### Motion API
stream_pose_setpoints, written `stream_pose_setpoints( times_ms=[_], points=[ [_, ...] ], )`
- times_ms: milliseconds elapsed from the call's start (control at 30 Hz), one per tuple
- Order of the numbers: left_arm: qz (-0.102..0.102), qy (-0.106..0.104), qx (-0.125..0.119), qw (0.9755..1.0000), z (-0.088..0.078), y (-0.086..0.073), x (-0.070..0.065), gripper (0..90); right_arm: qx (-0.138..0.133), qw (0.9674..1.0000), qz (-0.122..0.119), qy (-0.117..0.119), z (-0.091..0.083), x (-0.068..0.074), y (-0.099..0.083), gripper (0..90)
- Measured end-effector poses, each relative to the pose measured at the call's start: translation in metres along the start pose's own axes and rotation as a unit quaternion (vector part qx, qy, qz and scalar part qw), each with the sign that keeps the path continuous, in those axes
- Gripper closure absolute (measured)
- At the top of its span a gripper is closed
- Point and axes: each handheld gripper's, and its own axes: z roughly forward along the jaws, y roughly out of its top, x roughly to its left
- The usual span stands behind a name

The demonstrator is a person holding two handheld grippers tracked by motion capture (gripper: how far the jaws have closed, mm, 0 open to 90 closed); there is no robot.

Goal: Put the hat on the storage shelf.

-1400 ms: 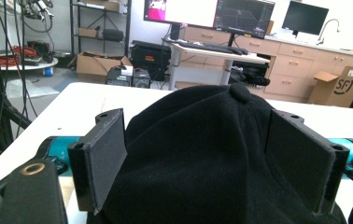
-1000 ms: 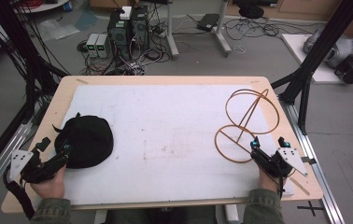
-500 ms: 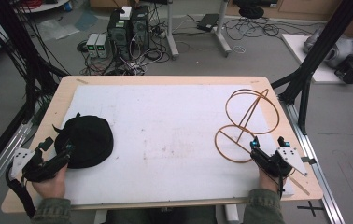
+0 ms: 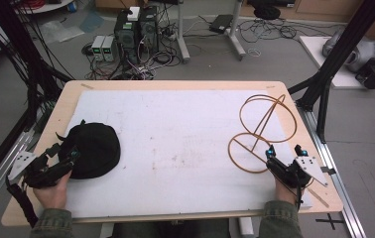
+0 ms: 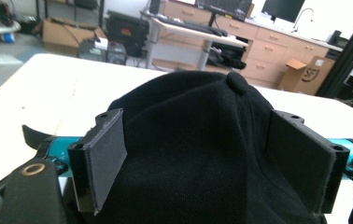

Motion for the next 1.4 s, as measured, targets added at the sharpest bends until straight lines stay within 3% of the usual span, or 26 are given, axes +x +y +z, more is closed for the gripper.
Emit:
stream_pose_setpoints(
  times_ms=[233,400,500,667,833,1133,1167,1200,1233,1267,1400],
  points=[
    [0.011,-0.012,0.035,0.9992,0.007,0.001,-0.004,21.4,0.000,1.0000,-0.001,0.000,0.000,0.000,0.000,12.1],
    [0.039,-0.013,0.055,0.9976,0.011,0.001,-0.010,21.5,0.001,1.0000,-0.002,-0.001,0.000,0.000,0.000,12.1],
    [0.045,-0.012,0.062,0.9970,0.013,0.000,-0.011,21.6,0.001,1.0000,-0.003,0.000,0.001,0.000,0.000,12.1],
    [0.062,0.004,0.069,0.9957,0.013,0.001,-0.015,25.6,0.000,1.0000,-0.004,0.000,0.001,0.001,0.000,12.1],
    [0.065,0.018,0.067,0.9955,0.013,0.001,-0.016,30.0,0.000,1.0000,-0.002,0.000,0.001,0.001,0.000,12.1],
    [0.062,0.011,0.053,0.9966,0.008,0.001,-0.014,57.2,-0.003,1.0000,-0.006,-0.001,0.001,0.000,0.000,12.1],
    [0.061,0.008,0.052,0.9967,0.009,0.001,-0.015,62.4,-0.002,1.0000,-0.003,0.000,0.001,0.001,0.000,12.1],
    [0.059,0.003,0.054,0.9968,0.009,0.001,-0.015,73.7,-0.003,1.0000,-0.006,0.000,0.001,0.001,0.000,12.1],
    [0.056,-0.001,0.059,0.9967,0.010,0.001,-0.016,73.7,-0.003,1.0000,-0.006,0.000,0.001,0.001,0.000,12.1],
    [0.050,-0.007,0.064,0.9967,0.011,0.001,-0.015,85.2,-0.003,1.0000,-0.006,0.000,0.001,0.001,0.000,12.1],
    [0.038,-0.011,0.067,0.9970,0.012,0.002,-0.014,87.2,-0.004,1.0000,-0.006,0.000,0.000,0.001,0.000,12.1]
  ],
)
